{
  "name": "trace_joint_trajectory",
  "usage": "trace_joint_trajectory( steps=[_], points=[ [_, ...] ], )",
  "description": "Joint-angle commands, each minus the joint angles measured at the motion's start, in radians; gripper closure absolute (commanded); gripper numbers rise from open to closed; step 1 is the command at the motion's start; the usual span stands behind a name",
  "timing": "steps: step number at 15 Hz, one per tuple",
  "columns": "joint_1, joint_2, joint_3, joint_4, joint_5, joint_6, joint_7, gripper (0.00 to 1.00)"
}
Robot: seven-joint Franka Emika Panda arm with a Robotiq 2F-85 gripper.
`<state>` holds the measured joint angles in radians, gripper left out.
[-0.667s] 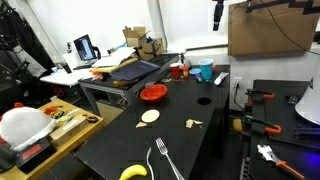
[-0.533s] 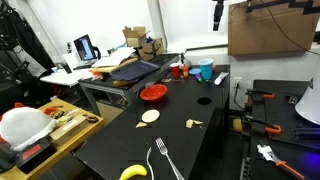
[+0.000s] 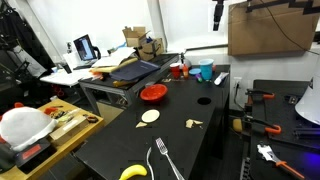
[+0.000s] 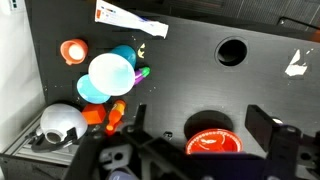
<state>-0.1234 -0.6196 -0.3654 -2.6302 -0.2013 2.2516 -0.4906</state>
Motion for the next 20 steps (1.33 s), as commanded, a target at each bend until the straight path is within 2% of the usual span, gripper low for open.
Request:
trace_joint_trajectory(
  steps=[1, 7, 14, 20],
  points=[
    [-0.014, 0.003, 0.014, 0.001, 0.012, -0.001, -0.008, 0.00],
    [-0.019, 0.029, 0.044, -0.014, 0.007, 0.040, 0.046, 0.00],
    [0.009, 0.095, 0.143, -0.043, 0.036, 0.131, 0.187, 0.00],
    [0.038, 0.215, 0.241, -0.047, 0.065, 0.244, 0.330, 0.00]
  ],
)
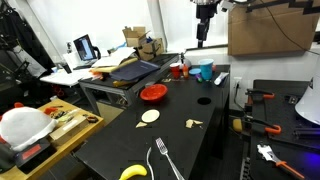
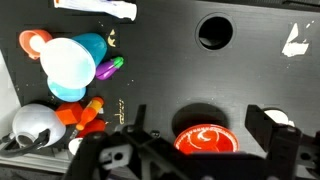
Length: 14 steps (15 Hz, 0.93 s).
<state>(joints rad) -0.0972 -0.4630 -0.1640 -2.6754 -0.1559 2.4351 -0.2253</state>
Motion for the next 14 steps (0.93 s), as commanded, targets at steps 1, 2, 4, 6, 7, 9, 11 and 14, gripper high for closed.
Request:
trace_joint_trajectory(
  steps=[1, 2, 4, 6, 7, 9, 11, 14],
  points=[
    [0.019, 0.081, 0.055, 0.001, 0.025, 0.076, 0.086, 0.00],
    [0.026, 0.109, 0.074, 0.004, 0.030, 0.093, 0.113, 0.00],
    [0.039, 0.161, 0.099, 0.009, 0.045, 0.127, 0.153, 0.00],
    [0.054, 0.214, 0.127, 0.014, 0.057, 0.164, 0.194, 0.00],
    [0.064, 0.244, 0.140, 0.019, 0.066, 0.181, 0.216, 0.00],
    [0.082, 0.300, 0.164, 0.030, 0.084, 0.217, 0.253, 0.00],
    [0.102, 0.364, 0.189, 0.052, 0.102, 0.251, 0.292, 0.00],
    [0.131, 0.457, 0.219, 0.093, 0.131, 0.290, 0.342, 0.00]
  ],
)
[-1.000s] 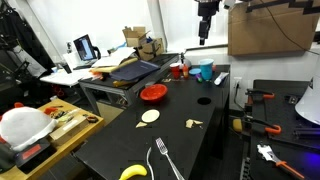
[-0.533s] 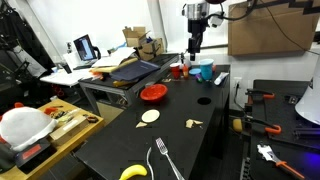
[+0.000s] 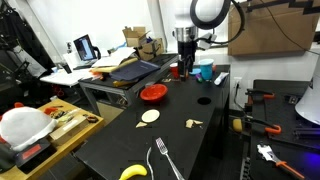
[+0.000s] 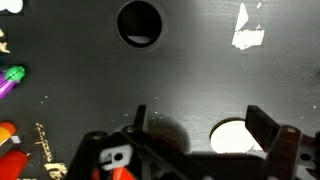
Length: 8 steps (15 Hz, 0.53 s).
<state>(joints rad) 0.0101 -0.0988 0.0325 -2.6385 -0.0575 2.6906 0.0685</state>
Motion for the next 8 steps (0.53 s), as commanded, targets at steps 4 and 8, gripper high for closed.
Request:
trace_joint_trajectory(
  steps=[4, 8],
  points=[
    [0.063, 0.211, 0.051, 0.130, 0.057, 0.052, 0.106, 0.00],
    [0.114, 0.313, 0.075, 0.203, 0.093, 0.045, 0.163, 0.00]
  ],
)
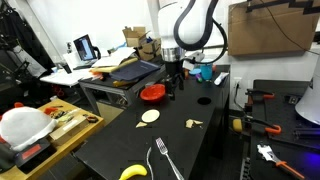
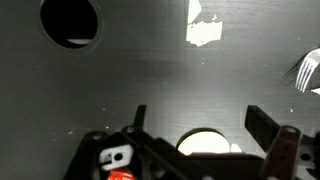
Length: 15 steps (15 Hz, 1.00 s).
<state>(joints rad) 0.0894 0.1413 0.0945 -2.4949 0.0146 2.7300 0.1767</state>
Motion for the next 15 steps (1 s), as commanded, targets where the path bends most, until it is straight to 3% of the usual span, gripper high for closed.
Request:
trace_joint_trajectory(
  steps=[1, 8, 15],
  points=[
    [0.050, 0.095, 0.015, 0.076, 0.020, 0.003, 0.075, 0.00],
    [0.179, 0.235, 0.003, 0.184, 0.011, -0.014, 0.245, 0.00],
    [0.304, 0.298, -0.014, 0.251, 0.007, -0.054, 0.386, 0.00]
  ],
)
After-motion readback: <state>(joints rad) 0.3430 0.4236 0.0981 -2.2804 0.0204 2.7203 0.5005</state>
